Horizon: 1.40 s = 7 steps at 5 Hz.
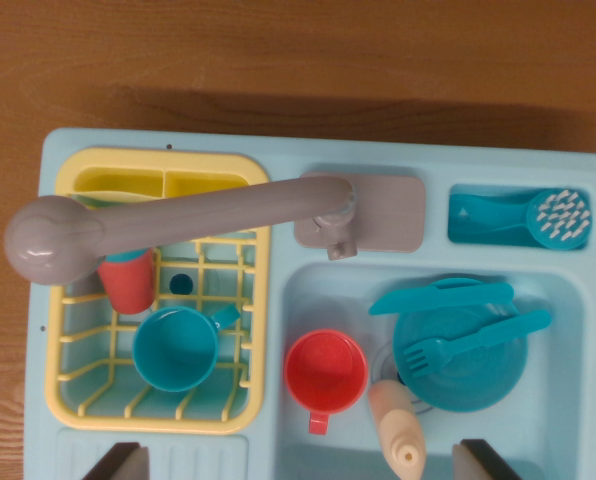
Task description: Pick detergent from the sink
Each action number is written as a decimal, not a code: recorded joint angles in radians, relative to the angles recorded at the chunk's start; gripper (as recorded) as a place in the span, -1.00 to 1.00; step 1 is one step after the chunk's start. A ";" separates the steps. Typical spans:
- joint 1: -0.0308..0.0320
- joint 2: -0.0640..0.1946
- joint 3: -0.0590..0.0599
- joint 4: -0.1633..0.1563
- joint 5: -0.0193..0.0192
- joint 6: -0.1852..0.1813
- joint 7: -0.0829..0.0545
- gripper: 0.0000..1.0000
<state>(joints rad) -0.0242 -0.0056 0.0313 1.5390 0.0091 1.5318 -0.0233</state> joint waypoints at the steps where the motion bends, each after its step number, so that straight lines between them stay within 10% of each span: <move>1: 0.0000 0.000 0.000 0.000 0.0000 0.000 0.000 -1.00; 7: -0.0076 0.007 -0.010 -0.077 0.0085 -0.077 -0.040 -1.00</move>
<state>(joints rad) -0.0319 0.0016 0.0214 1.4617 0.0176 1.4549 -0.0635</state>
